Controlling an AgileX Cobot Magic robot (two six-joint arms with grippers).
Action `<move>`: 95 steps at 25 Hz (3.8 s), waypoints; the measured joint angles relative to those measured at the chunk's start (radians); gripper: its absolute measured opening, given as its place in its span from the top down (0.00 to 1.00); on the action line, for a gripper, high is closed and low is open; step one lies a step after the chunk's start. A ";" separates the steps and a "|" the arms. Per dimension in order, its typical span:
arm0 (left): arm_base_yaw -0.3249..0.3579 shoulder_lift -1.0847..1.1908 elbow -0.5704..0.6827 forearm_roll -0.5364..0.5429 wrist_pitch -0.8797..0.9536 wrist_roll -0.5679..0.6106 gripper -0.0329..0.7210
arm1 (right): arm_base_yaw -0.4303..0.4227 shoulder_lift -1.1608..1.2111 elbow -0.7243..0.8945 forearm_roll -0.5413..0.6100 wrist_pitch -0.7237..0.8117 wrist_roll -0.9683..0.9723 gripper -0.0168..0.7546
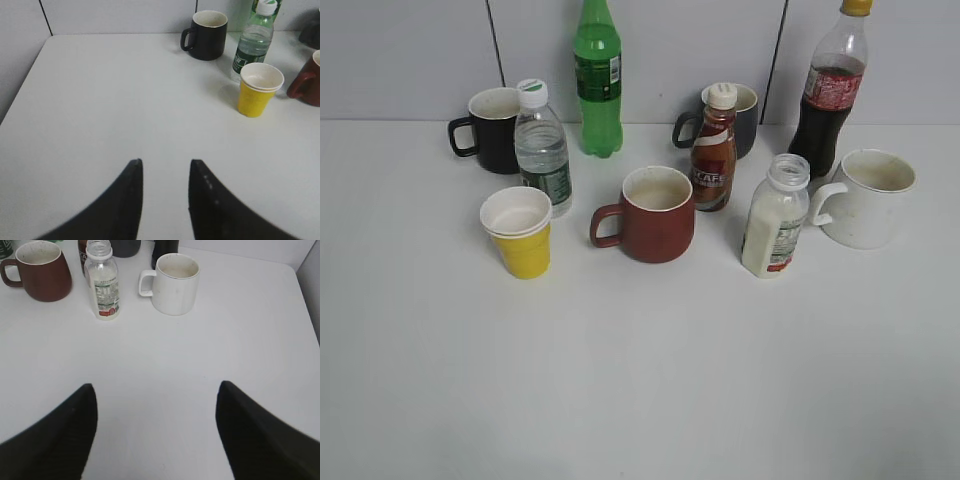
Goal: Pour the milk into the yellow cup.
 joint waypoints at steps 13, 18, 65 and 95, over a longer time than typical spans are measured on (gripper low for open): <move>0.000 0.000 0.000 0.000 0.000 0.000 0.64 | 0.000 0.000 0.000 0.000 0.000 0.000 0.26; 0.000 0.000 0.000 0.000 0.000 0.000 0.64 | 0.000 0.000 0.000 0.000 0.000 -0.001 0.26; -0.046 1.633 0.243 0.243 -2.227 -0.030 0.50 | 0.283 1.243 0.101 -0.052 -1.643 0.037 0.26; -0.047 2.188 -0.058 0.667 -2.259 -0.045 0.15 | 0.321 1.926 0.198 -0.119 -2.248 0.086 0.21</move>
